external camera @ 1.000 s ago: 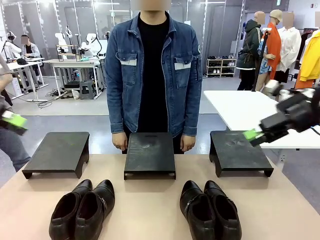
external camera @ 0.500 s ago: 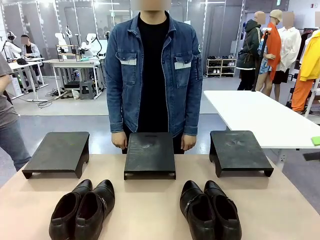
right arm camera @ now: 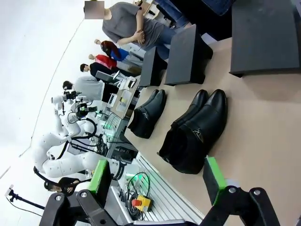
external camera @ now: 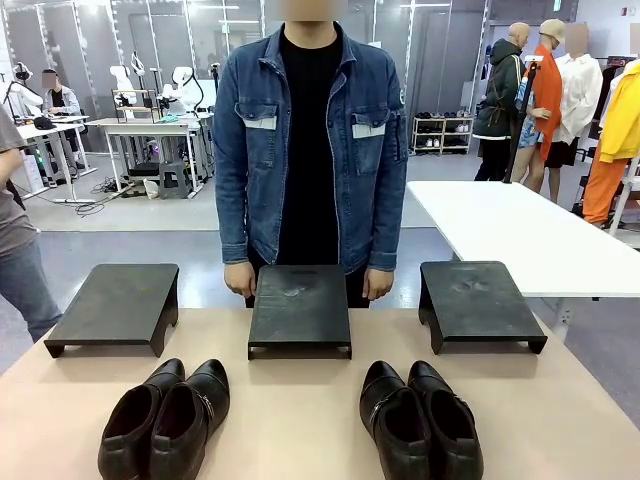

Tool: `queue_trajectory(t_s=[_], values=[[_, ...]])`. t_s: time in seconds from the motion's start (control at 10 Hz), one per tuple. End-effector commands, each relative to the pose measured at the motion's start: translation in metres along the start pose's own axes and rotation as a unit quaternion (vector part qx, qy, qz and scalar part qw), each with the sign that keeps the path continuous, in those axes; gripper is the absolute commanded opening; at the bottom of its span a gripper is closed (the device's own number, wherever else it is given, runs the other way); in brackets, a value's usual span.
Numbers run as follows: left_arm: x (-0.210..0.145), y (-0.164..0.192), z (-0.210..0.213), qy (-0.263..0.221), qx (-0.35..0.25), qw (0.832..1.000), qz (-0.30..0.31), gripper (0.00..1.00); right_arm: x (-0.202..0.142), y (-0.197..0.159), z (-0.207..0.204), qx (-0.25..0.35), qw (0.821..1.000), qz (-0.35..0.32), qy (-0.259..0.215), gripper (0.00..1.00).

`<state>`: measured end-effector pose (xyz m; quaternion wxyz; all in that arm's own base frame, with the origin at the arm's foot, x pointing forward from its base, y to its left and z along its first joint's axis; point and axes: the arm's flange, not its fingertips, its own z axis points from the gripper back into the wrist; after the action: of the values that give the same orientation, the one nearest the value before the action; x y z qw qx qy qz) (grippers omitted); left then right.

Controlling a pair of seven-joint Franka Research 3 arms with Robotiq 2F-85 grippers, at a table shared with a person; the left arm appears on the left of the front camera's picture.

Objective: Place the shoes on the stand as instructed by the person.
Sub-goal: Pick up one pair of Shoes and place it on the Shoes Stand indicated by the person.

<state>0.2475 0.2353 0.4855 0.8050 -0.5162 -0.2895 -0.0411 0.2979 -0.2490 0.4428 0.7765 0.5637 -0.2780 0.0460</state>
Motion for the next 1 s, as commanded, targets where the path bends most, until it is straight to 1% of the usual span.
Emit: queue_trajectory(t_s=[0.0,0.1,0.2,0.3,0.9], values=[[0.008,-0.008,0.000,0.004,0.006,1.000,0.003,1.00,-0.002,0.001,-0.003,-0.007,1.000,-0.008,-0.005,1.00],[0.012,-0.009,-0.002,0.009,0.013,1.000,0.003,1.00,0.000,0.000,-0.006,-0.010,1.000,-0.012,-0.006,1.00],[0.018,-0.010,-0.004,0.007,0.025,1.000,0.003,1.00,0.001,0.000,-0.012,-0.017,1.000,-0.001,0.009,1.00],[0.004,-0.004,0.002,0.001,0.009,1.000,-0.003,1.00,-0.002,-0.001,0.003,-0.005,1.000,-0.003,-0.004,1.00],[0.004,-0.004,0.002,0.001,0.009,1.000,-0.003,1.00,-0.002,-0.001,0.003,-0.005,1.000,-0.003,-0.004,1.00]])
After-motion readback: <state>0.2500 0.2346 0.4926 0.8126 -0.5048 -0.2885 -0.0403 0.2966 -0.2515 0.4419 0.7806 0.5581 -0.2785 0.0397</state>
